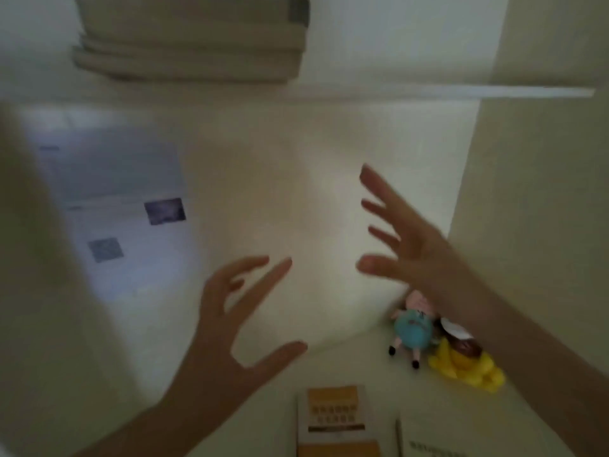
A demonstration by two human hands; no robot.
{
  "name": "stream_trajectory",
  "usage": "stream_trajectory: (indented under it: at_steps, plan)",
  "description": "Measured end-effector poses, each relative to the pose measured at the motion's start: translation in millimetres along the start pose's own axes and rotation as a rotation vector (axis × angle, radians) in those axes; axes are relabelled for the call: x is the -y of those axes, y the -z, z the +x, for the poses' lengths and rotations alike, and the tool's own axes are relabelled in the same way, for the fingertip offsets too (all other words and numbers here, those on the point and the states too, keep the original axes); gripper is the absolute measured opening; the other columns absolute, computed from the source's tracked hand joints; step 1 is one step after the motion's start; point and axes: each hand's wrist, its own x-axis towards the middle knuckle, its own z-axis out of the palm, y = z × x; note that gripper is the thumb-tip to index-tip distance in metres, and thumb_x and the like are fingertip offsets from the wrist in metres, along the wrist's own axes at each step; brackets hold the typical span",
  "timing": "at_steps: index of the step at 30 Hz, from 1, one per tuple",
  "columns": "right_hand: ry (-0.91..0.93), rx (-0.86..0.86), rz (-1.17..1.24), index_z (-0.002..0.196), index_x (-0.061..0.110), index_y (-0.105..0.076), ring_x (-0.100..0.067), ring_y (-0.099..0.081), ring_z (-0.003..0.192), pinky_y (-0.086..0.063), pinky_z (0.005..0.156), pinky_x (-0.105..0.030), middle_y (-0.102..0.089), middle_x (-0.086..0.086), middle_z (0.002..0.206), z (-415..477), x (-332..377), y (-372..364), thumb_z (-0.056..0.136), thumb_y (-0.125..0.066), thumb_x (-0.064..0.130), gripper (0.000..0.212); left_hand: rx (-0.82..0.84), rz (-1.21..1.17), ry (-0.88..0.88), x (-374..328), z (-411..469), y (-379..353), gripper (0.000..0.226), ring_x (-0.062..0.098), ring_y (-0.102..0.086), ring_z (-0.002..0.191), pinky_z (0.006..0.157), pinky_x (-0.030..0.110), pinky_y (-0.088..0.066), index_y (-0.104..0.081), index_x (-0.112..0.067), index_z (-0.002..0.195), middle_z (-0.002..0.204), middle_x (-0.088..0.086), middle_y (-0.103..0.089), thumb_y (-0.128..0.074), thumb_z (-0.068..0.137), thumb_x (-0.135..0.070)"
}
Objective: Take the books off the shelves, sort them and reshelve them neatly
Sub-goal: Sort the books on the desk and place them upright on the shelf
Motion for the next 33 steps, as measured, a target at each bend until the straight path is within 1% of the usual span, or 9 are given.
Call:
stream_trajectory:
  at_steps: [7,11,16,18,21,24,25,29,33]
  plan:
    - [-0.743,-0.001,0.168,0.129,0.065,-0.038,-0.003,-0.024,0.139,-0.033,0.112,-0.042,-0.022,0.029,0.151,-159,-183,-44,0.061,-0.083,0.053,0.083,0.606,-0.085,0.5,103,-143,-143,0.089,0.01,-0.005,0.143,0.116,0.036,-0.015,0.008,-0.071,0.129,0.145,-0.02,0.006,-0.045,0.06,-0.09]
    - [-0.91,-0.011,0.233,0.139,0.046,-0.03,-0.001,-0.018,0.136,-0.044,0.09,-0.008,-0.011,0.015,0.156,-216,-252,-73,0.074,-0.078,0.032,0.082,0.787,-0.081,0.731,130,-188,-177,0.12,0.023,0.002,0.145,0.115,0.039,-0.012,0.005,-0.045,0.14,0.148,-0.005,0.009,-0.035,0.042,-0.101]
    - [-1.108,-0.025,0.163,0.148,0.035,-0.003,-0.016,-0.031,0.139,-0.035,0.111,-0.034,-0.017,0.012,0.149,-239,-295,-93,0.042,-0.072,0.08,0.135,0.83,-0.211,0.948,140,-203,-199,0.119,0.02,0.003,0.145,0.114,0.044,-0.014,0.021,-0.062,0.125,0.156,-0.009,0.005,-0.037,0.03,-0.102]
    - [-1.136,-0.054,0.172,0.15,0.028,-0.002,-0.007,-0.046,0.123,-0.046,0.092,-0.02,-0.028,0.003,0.149,-235,-298,-97,0.051,-0.084,0.063,0.133,0.853,-0.261,1.013,146,-206,-207,0.127,0.024,0.001,0.145,0.115,0.046,-0.014,0.019,-0.054,0.131,0.157,-0.012,0.002,-0.042,0.031,-0.101]
    - [-1.156,-0.149,0.267,0.151,0.022,0.005,-0.022,-0.035,0.137,-0.045,0.084,-0.013,-0.023,-0.007,0.154,-236,-312,-104,0.082,-0.073,0.013,0.104,0.808,-0.364,1.107,149,-208,-218,0.133,0.024,-0.011,0.145,0.116,0.044,-0.02,0.015,-0.054,0.135,0.159,-0.001,-0.004,-0.055,0.03,-0.095]
    - [-1.176,-0.16,0.264,0.147,0.027,0.011,-0.022,-0.047,0.125,-0.05,0.083,-0.018,-0.029,-0.016,0.152,-241,-331,-109,0.055,-0.087,0.043,0.136,0.787,-0.461,1.23,146,-206,-227,0.158,0.034,-0.024,0.14,0.108,0.042,-0.031,0.016,-0.034,0.145,0.154,0.024,-0.012,-0.061,0.019,-0.091]
    - [-1.165,-0.155,0.266,0.149,0.024,0.004,-0.017,-0.051,0.116,-0.05,0.082,-0.016,-0.038,-0.014,0.146,-239,-330,-110,0.055,-0.084,0.048,0.131,0.798,-0.51,1.229,145,-205,-230,0.159,0.032,-0.031,0.138,0.106,0.036,-0.035,0.017,-0.032,0.145,0.154,0.022,-0.017,-0.064,0.021,-0.089]
    - [-1.104,-0.275,0.383,0.121,0.018,-0.046,0.006,-0.063,0.081,-0.047,0.073,-0.007,-0.062,0.005,0.102,-230,-328,-124,0.099,-0.043,0.003,0.026,0.792,-0.641,1.188,143,-211,-238,0.134,0.005,-0.044,0.124,0.086,0.009,-0.045,0.017,-0.049,0.131,0.144,-0.006,-0.034,-0.076,0.038,-0.074]
    - [-1.096,-0.237,0.253,0.136,0.032,-0.015,0.014,-0.058,0.079,-0.045,0.075,-0.004,-0.054,0.005,0.113,-244,-339,-129,0.095,-0.051,-0.001,0.064,0.679,-0.71,1.319,144,-215,-241,0.118,0.016,-0.055,0.114,0.085,0.027,-0.05,0.005,-0.047,0.141,0.138,0.005,-0.049,-0.082,0.063,-0.037]
